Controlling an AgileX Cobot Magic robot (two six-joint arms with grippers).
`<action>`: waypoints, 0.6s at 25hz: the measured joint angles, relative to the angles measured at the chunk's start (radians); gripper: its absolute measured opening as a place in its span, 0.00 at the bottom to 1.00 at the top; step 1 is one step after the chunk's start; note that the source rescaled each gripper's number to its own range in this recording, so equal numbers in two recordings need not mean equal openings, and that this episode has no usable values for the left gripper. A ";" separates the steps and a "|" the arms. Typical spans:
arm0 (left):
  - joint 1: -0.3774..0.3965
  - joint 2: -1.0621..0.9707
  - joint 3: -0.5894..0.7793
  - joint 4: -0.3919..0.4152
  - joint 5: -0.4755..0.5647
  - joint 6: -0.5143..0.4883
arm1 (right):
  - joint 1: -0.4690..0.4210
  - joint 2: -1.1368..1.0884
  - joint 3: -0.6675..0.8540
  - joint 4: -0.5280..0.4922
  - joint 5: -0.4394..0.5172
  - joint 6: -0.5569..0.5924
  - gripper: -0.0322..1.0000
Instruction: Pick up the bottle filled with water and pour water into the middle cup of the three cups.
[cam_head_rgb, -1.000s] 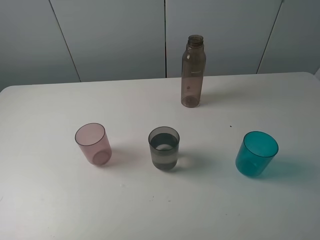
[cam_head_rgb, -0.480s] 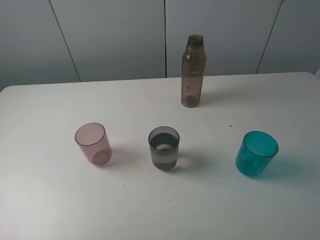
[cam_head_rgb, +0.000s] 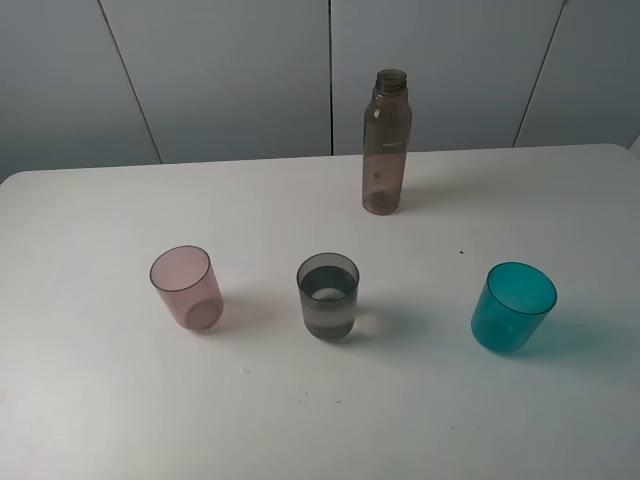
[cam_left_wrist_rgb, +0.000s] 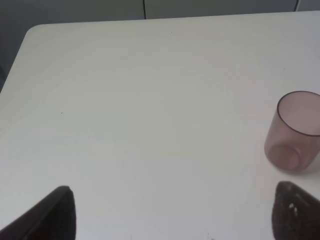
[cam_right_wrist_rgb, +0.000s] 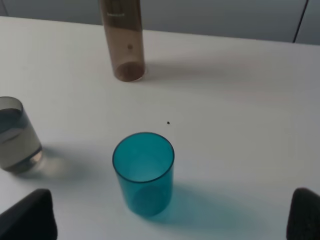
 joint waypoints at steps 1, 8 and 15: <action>0.000 0.000 0.000 0.000 0.000 0.000 | -0.022 0.000 0.000 -0.002 0.000 0.002 1.00; 0.000 0.000 0.000 0.000 0.000 0.000 | -0.159 0.000 0.000 -0.007 -0.002 0.006 1.00; 0.000 0.000 0.000 0.000 0.000 -0.002 | -0.164 0.000 0.000 -0.007 -0.002 0.006 1.00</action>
